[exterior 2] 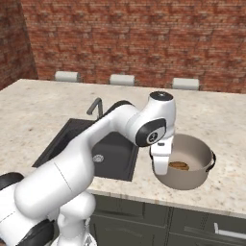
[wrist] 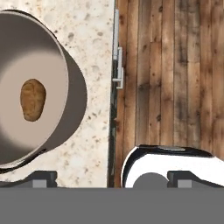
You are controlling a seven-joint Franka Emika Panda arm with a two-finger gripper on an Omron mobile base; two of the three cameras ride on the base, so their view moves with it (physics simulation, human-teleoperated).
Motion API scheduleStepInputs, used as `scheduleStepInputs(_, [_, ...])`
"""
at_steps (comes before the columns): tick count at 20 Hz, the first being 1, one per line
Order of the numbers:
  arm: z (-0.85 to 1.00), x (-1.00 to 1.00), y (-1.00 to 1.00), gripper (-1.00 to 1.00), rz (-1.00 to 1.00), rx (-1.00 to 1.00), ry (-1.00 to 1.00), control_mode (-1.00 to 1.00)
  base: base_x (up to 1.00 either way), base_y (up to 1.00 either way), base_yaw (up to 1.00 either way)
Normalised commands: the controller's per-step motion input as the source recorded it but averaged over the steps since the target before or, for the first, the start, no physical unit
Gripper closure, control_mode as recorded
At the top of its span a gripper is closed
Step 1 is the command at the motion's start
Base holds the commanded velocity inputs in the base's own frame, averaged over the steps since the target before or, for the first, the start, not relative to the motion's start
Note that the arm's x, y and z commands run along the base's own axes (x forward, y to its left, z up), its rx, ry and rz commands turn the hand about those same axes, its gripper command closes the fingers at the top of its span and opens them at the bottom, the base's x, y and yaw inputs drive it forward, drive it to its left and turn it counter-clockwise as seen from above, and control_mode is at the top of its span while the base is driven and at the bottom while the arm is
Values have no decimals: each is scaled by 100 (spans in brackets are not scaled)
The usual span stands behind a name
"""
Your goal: Dump the potato from the pot into the sink. Then turn on the water and wash the potato. Then turn off the water and put the potato back in the pot.
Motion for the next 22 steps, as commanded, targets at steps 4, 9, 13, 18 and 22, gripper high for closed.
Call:
scheduleStepInputs(4, [-19, 0, -25, -100, -12, 0, 4, -100, 0, 0, 0])
scheduleStepInputs(9, [-20, 0, -20, -100, -4, 0, 3, -100, 0, 0, 0])
scheduleStepInputs(13, [-18, 0, -14, -100, 0, 0, 0, -100, 0, 0, 0])
scheduleStepInputs(18, [-15, 1, -10, -100, 0, 0, 0, -100, 0, 0, 0])
scheduleStepInputs(22, [-15, 11, -3, -100, 0, 0, 0, -100, 0, 0, 0])
